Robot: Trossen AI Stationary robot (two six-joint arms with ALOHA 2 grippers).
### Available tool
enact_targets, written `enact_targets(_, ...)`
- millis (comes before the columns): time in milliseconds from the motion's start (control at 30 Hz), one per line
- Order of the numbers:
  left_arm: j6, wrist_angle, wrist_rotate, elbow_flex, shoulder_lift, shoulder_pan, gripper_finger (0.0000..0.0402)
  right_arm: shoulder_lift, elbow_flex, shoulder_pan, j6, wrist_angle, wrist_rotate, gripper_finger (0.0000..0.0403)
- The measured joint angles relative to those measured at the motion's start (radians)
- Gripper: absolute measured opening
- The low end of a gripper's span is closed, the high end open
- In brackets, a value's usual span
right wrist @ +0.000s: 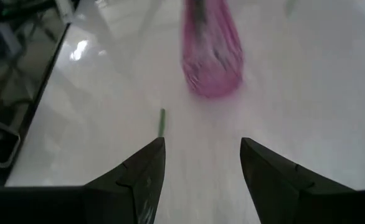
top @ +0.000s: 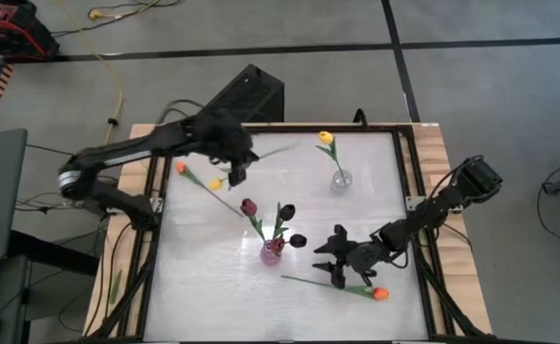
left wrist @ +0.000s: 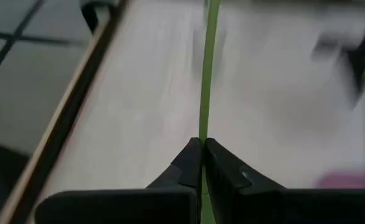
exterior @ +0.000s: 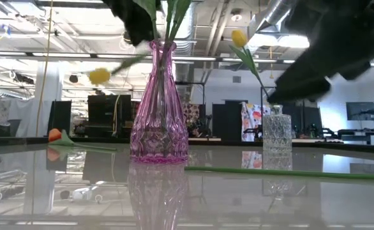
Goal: Sort flowers into vase by color
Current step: Put the yellow flower into the transparent vase
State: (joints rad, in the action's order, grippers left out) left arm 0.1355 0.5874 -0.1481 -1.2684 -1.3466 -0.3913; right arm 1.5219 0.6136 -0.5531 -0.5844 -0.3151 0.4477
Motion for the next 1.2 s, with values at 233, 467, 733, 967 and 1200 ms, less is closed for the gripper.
enact_targets(233,-0.35,-0.1,-0.056,0.018,0.11,0.008,0.0,-0.014,0.217,0.028,0.623,0.245,0.105,0.0234)
enact_targets(467,-0.491,-0.161,-0.086,0.018,0.116,-0.026,0.0,-0.018,0.436,0.033,1.456,0.475,0.69,0.0234)
enact_targets(733,-0.581,-0.243,-0.221,0.018,0.048,-0.035,0.0,-0.017,0.564,0.195,1.954,0.322,0.811,0.0231)
enact_targets(967,-0.589,-0.276,-0.266,0.018,-0.011,-0.038,0.0,-0.012,0.602,0.316,2.153,0.234,0.683,0.0199)
enact_targets(1200,-0.56,-0.283,-0.295,0.017,-0.026,-0.054,0.0,-0.012,0.604,0.382,2.319,0.156,0.488,0.0177)
